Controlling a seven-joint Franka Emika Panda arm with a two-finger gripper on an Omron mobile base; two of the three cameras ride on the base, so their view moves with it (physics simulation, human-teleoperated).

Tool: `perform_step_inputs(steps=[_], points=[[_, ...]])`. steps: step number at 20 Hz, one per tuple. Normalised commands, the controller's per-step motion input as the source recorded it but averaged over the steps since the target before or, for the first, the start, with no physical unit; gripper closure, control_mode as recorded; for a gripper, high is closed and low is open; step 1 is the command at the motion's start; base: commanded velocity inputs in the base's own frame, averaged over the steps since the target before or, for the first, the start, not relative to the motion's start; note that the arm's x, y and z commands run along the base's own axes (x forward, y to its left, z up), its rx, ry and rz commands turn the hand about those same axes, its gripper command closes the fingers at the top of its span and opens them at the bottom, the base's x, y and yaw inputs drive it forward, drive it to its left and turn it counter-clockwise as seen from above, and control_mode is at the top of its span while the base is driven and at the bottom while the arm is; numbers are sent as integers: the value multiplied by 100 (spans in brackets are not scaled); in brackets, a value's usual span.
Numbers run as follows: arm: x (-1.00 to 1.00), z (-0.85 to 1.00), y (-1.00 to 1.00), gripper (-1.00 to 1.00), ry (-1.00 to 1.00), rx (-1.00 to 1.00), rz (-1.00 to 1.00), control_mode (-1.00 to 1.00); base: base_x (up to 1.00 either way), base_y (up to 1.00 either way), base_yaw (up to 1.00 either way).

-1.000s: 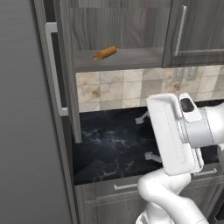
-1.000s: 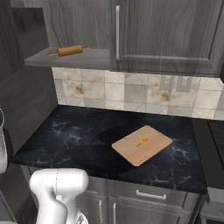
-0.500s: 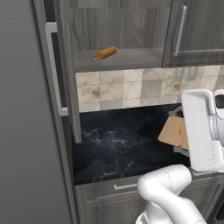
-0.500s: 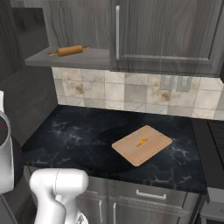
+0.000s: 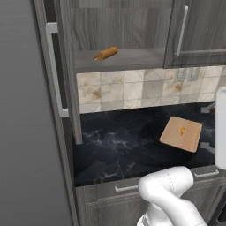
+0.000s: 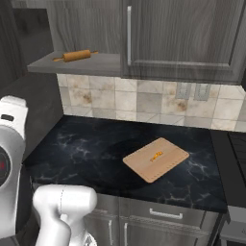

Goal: Open the cabinet, retrieve the rolling pin, and place it next to the meat on the cutting board to prepare for tenderizing.

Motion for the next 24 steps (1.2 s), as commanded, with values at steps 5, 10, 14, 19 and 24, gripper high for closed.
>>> perform_step_inputs(steps=[5,10,14,19,24], points=[[6,0,-52,-100,0,10,-13,-100,0,0,0],[3,0,-59,-100,-7,4,-20,-100,0,0,0],[16,5,-39,-100,-17,0,-23,-100,0,0,0],[45,8,-23,-100,-15,0,-23,-100,0,0,0],[59,11,-16,-100,-12,0,-21,-100,0,0,0]])
